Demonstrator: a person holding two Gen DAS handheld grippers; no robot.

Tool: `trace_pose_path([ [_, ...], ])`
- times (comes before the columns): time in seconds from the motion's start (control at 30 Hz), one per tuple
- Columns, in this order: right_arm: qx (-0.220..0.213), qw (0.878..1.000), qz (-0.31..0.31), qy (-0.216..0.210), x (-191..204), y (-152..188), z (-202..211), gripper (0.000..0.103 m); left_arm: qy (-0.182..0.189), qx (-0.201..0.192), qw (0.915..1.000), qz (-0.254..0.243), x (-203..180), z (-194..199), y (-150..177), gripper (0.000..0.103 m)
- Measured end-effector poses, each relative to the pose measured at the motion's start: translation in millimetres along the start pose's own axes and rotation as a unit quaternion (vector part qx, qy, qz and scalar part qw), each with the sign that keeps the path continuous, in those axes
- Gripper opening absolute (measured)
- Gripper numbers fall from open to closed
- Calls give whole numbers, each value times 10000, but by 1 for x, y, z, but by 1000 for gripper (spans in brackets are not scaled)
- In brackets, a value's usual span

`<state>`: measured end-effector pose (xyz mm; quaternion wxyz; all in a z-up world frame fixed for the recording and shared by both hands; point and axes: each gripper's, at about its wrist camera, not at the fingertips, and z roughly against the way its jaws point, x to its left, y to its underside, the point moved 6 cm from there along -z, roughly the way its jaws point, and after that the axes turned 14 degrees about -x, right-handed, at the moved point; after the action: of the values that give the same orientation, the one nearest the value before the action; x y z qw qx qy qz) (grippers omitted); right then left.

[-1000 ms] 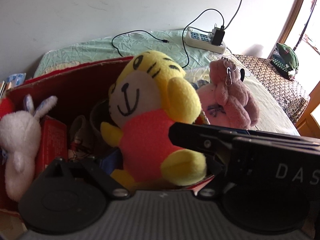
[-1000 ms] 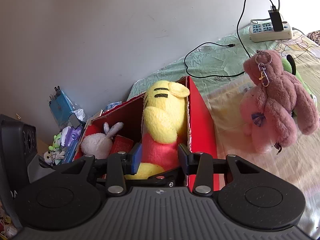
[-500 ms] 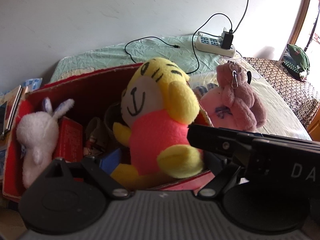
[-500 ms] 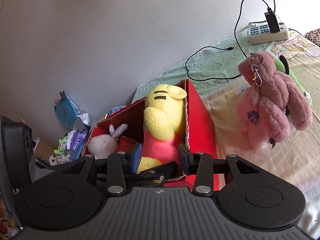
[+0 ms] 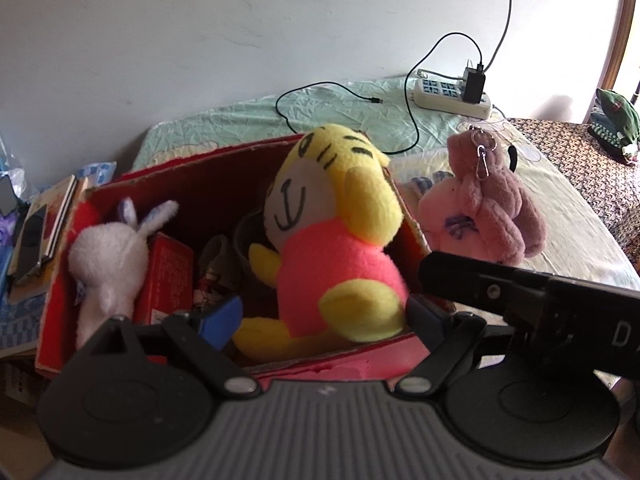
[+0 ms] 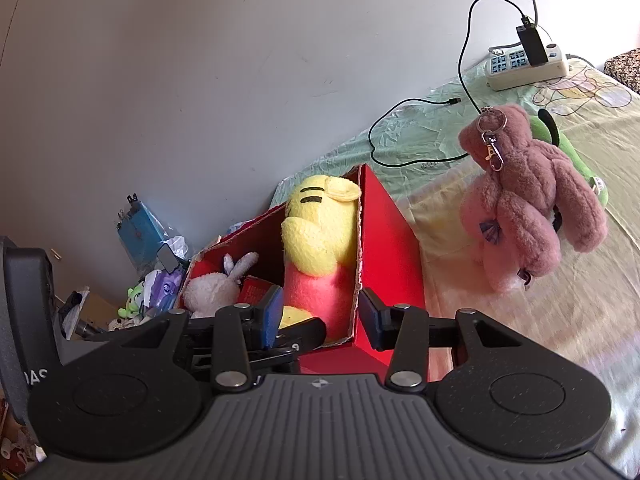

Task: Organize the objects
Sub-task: 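Lower the tiger into the red box and open the right gripper, then move the right gripper to the pink teddy bear with keyring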

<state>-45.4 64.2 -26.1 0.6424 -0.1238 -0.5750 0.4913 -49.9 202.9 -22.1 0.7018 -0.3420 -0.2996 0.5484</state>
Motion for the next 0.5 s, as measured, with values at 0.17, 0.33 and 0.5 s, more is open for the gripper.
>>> trace_pose_path([
  [0.17,23,9999,-52,-98,-1,0,5,46,-181,55,9998,49,0,10,0,88],
  [0.33,108,9997,-66,-210,-4,-1,9,46,-328,128,9992,174,-1,17,2,88],
  [0.5,230,9992,-41,-318,-7,-3,11,46,-463,219,9982,323,-4,21,5,87],
])
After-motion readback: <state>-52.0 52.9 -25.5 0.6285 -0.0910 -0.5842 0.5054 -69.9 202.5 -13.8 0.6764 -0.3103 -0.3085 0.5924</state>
